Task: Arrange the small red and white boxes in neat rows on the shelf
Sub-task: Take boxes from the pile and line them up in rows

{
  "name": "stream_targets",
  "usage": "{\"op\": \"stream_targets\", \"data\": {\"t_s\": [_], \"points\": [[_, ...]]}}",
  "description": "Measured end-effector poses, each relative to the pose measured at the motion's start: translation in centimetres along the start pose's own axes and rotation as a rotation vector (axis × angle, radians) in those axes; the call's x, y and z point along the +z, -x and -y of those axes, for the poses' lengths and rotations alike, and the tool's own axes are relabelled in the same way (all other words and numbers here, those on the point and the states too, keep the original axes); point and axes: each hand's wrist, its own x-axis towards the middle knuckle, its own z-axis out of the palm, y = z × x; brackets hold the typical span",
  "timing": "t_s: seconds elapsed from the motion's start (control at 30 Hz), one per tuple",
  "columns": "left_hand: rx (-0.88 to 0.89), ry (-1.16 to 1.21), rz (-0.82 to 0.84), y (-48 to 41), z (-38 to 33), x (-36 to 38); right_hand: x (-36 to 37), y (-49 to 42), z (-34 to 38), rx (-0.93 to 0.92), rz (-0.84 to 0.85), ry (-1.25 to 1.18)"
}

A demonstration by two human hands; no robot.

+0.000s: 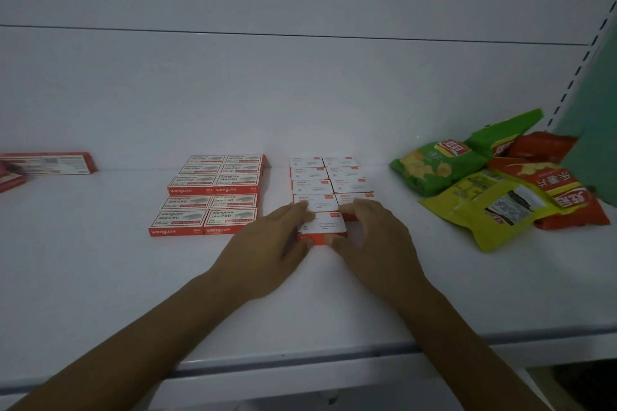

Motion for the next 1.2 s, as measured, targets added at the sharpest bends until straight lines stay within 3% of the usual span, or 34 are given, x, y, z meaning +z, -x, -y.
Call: {"op": "stream_targets", "data": {"t_s": [0.4, 0.53, 0.77, 0.93, 1.2], "points": [[0.075, -0.174, 0.066, -0.5, -0.1, -1.6, -1.1, -0.1, 1.3, -0.021, 0.017, 0.0], [0.168, -0.216, -0.025, -0.5, 0.4, -3.0, -1.8, 0.0, 2.7, -0.042, 0.01, -0.092], [0.145, -0.238, -0.036, 2.2, 4.7, -6.5, 1.0, 0.5, 8.2, -0.099, -0.006, -0.11], [0.079, -0.252, -0.033, 6.0, 10.6, -10.5, 5.2, -0.4, 15.0, -0.172, -0.001, -0.12], [-0.209, -0.26, -0.031, 14.7, 23.4, -19.1, 14.5, -2.6, 28.6, -0.372, 0.126, -0.077]]}}
